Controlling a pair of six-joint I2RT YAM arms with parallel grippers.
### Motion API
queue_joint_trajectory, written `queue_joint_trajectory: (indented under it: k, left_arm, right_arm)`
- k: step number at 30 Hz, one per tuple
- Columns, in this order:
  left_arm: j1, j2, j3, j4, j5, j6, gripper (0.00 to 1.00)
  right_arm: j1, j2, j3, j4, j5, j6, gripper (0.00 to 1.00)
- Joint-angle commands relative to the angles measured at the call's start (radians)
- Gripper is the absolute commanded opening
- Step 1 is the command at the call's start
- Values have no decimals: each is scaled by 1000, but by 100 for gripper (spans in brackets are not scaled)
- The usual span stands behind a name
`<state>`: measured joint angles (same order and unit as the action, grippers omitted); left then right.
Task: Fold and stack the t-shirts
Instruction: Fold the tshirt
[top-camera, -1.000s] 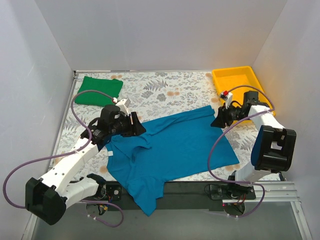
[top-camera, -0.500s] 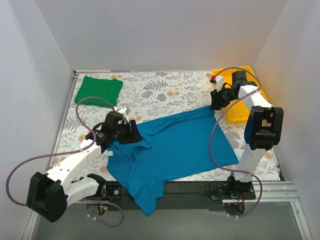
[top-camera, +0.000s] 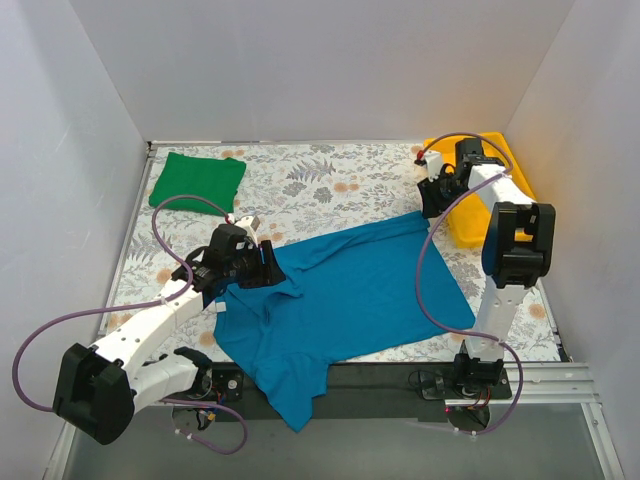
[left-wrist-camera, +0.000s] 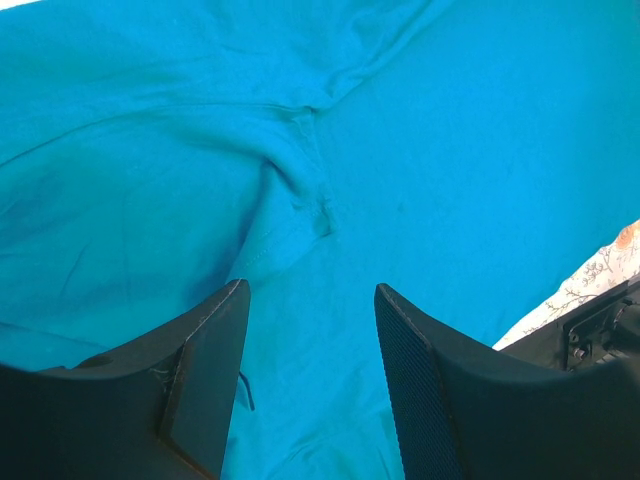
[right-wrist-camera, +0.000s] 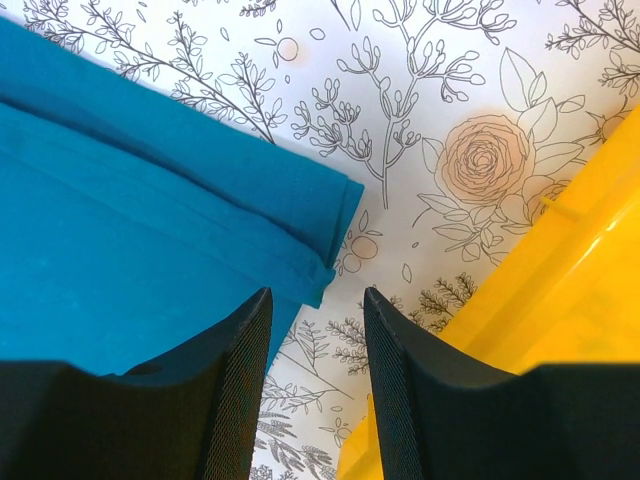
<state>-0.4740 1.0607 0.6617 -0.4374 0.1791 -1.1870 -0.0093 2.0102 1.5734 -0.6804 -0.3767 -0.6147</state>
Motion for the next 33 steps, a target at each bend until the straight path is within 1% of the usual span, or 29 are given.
queue_joint_trajectory:
  k: [1, 8, 14, 17, 20, 21, 22, 28, 33]
  left_arm:
    - [0, -4, -4, 20, 5, 1, 52]
    - [-2, 2, -4, 20, 5, 1, 52]
    - [0, 10, -4, 20, 10, 1, 52]
    - [0, 12, -4, 19, 10, 1, 52]
    - [0, 13, -2, 20, 10, 1, 52]
    - [0, 18, -4, 22, 13, 1, 52]
    - [0, 19, -4, 23, 13, 3, 52]
    - [0, 71, 16, 46, 36, 18, 52]
    - [-2, 183, 113, 72, 63, 65, 51]
  right_arm:
    - [8, 25, 42, -8, 1, 7, 49]
    - [8, 53, 46, -8, -4, 9, 47]
    - [8, 71, 51, -7, 1, 4, 42]
    - [8, 67, 46, -7, -5, -2, 35]
    - [8, 53, 34, -5, -11, -13, 17]
    - [8, 47, 28, -5, -8, -16, 6]
    - [8, 33, 24, -7, -7, -19, 2]
    - [8, -25, -32, 8, 9, -48, 1]
    - [8, -45, -64, 21, -2, -59, 1]
